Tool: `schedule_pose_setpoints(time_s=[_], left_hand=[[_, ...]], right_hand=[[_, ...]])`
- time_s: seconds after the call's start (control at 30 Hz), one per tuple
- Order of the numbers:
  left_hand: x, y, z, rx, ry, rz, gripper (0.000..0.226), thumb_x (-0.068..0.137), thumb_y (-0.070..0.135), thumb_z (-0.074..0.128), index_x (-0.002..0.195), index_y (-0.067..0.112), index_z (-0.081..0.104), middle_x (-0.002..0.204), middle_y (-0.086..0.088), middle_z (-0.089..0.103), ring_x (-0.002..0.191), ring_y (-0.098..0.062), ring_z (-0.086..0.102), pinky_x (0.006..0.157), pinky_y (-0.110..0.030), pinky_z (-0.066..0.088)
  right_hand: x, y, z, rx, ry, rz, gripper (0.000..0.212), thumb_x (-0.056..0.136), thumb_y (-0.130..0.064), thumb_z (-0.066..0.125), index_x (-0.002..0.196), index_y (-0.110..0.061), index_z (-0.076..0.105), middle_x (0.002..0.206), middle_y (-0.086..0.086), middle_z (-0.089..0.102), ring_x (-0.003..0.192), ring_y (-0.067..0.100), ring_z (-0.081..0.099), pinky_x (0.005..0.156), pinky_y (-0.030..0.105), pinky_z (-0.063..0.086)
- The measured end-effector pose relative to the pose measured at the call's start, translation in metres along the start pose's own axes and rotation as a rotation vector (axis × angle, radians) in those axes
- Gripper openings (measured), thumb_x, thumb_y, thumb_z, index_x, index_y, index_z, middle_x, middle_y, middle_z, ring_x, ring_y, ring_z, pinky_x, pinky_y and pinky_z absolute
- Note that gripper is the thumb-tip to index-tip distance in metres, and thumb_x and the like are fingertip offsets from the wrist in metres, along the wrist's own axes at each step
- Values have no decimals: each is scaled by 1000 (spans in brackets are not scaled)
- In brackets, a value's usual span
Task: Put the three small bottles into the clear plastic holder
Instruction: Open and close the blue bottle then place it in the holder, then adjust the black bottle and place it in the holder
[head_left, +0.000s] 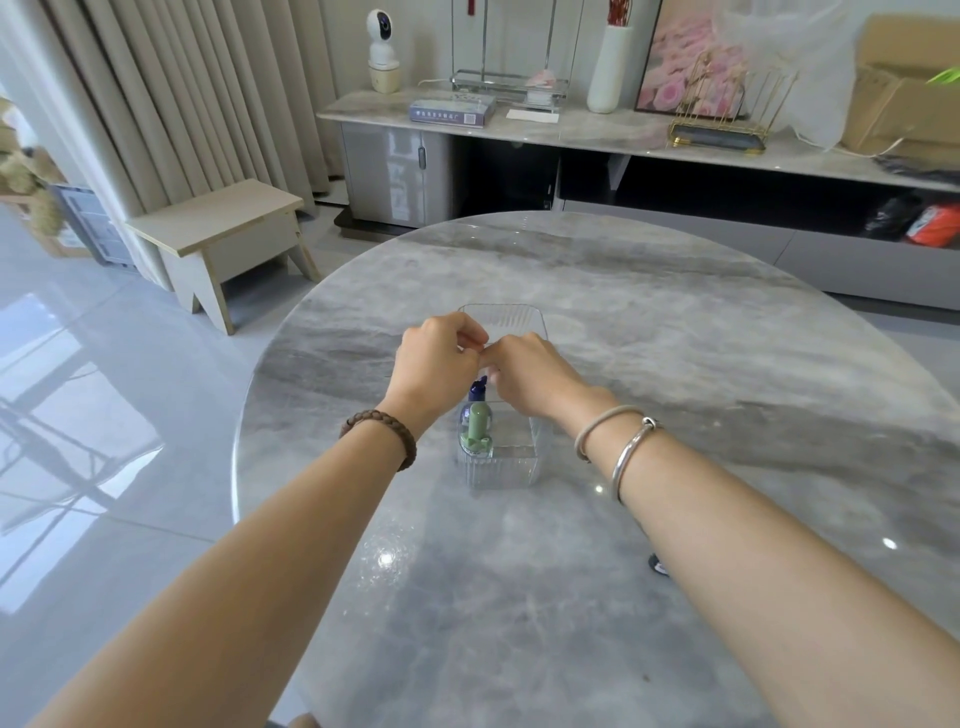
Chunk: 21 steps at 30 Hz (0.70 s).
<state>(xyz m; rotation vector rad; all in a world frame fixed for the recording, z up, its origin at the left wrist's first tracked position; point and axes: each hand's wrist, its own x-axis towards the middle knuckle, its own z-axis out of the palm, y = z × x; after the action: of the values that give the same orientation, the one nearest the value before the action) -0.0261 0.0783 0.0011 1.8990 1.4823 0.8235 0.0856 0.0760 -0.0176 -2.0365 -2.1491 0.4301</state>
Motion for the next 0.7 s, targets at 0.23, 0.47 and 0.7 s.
schedule_pose_setpoints(time_s=[0.23,0.47,0.7], left_hand=[[-12,29,9,-20,-18,43,31,80,-6,42,98,4,65,104,-12,70,96,-25,61,83,-28,47],[-54,57,70,39,-363,104,33,81,-1,46,109,7,61,115,-11,67,106,-28,60,91,-31,46],[-98,47,131,297,-719,77,47,81,7,56,126,7,44,131,-14,51,119,-29,48,87,-30,40]], right_hand=[[-36,20,-44,92,152,57,32,89,1,49,104,-13,73,113,12,71,110,28,61,91,27,46],[-99,71,-56,10,-184,256,24,81,-32,67,99,-16,71,109,11,69,99,27,61,80,29,47],[-143,88,-37,0,-387,367,38,74,-37,73,93,-5,70,68,12,61,67,23,55,61,28,47]])
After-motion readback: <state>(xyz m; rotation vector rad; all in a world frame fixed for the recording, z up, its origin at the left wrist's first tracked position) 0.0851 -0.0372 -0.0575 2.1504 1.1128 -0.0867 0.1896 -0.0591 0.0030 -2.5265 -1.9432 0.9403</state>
